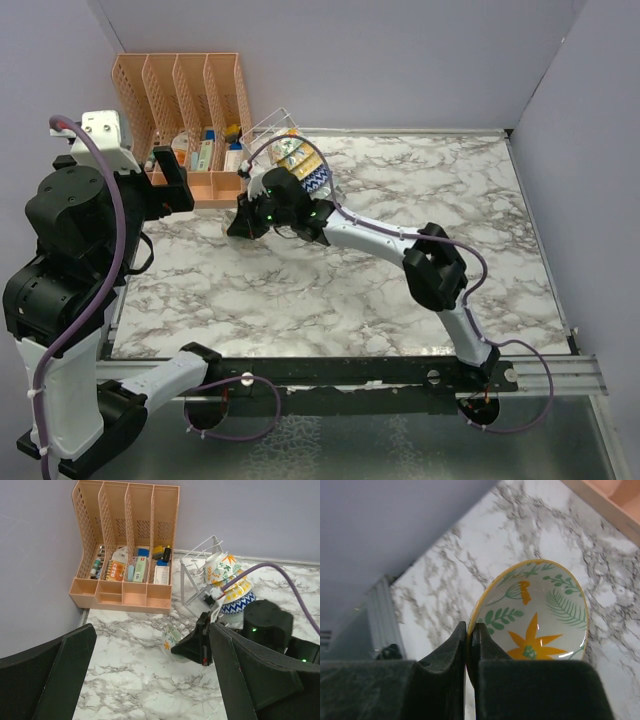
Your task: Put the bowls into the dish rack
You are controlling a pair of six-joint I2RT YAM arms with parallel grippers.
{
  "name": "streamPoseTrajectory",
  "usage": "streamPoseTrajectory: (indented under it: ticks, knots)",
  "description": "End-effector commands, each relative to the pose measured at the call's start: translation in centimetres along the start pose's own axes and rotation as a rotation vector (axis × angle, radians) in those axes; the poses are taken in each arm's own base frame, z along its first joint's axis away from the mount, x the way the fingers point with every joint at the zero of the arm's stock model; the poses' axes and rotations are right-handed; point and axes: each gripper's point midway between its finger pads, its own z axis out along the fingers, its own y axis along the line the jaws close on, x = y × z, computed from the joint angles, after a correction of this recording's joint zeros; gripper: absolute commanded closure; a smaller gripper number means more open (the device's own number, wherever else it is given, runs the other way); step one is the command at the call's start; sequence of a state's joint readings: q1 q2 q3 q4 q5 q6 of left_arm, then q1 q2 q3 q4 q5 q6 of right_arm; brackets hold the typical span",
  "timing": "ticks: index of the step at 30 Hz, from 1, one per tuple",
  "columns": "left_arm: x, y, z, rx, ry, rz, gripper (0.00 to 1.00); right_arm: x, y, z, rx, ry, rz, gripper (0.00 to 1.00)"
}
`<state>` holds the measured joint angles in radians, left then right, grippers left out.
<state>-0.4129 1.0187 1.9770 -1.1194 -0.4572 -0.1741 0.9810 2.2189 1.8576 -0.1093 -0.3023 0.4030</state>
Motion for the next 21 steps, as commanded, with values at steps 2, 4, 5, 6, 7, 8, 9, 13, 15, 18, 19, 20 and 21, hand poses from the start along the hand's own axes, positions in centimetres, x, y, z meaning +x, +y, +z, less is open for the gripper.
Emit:
streamPoseTrajectory:
  ticks: [2,4,5,6,7,8,9,13,15,18,19,20,21]
  knots:
    - [-1.0,0.0,-1.0,0.027,-0.042,-0.024,0.01,-10.4,9.3,-7.1,-0.394,-0.25,0.123,0.99]
    - [-1.2,0.0,-1.3,0.031,-0.048,-0.027,0.01,-12.4,9.6,-8.9,-0.427,-0.307,0.162,0.99]
    - [-1.2,0.1,-1.4,0.032,-0.05,-0.028,0.01,-13.5,9.7,-9.8,-0.437,-0.337,0.172,0.99]
    - [-1.3,0.1,-1.5,0.033,-0.053,-0.03,0.01,-14.7,9.7,-10.7,-0.443,-0.369,0.182,0.99]
    - [-1.3,0.1,-1.6,0.034,-0.052,-0.03,0.01,-16.1,9.9,-11.9,-0.447,-0.408,0.189,0.99]
    - [-1.3,0.1,-1.6,0.035,-0.052,-0.029,0.01,-17.3,9.5,-12.7,-0.435,-0.445,0.208,0.99]
    - [-1.3,0.1,-1.7,0.036,-0.052,-0.029,0.01,-18.7,9.0,-13.7,-0.407,-0.5,0.237,0.99]
    - [-1.4,0.1,-1.9,0.042,-0.06,-0.033,0.01,-23.0,5.9,-17.4,-0.328,-0.706,0.366,0.99]
    - [-1.4,0.1,-2.0,0.047,-0.061,-0.035,0.01,-24.8,4.3,-19.2,-0.297,-0.816,0.42,0.99]
    - [-1.4,-0.2,-2.0,0.059,-0.059,-0.04,0.01,-26.8,2.0,-21.1,-0.291,-0.952,0.497,0.99]
    - [-1.4,-0.2,-2.0,0.062,-0.059,-0.039,0.01,-27.3,1.1,-21.4,-0.3,-0.987,0.524,0.99]
    - [-1.4,-0.3,-2.0,0.067,-0.056,-0.04,0.01,-27.7,0.3,-21.6,-0.31,-1.013,0.558,0.99]
    - [-1.4,-0.3,-2.0,0.068,-0.056,-0.04,0.01,-27.9,-0.5,-21.6,-0.325,-1.037,0.596,0.99]
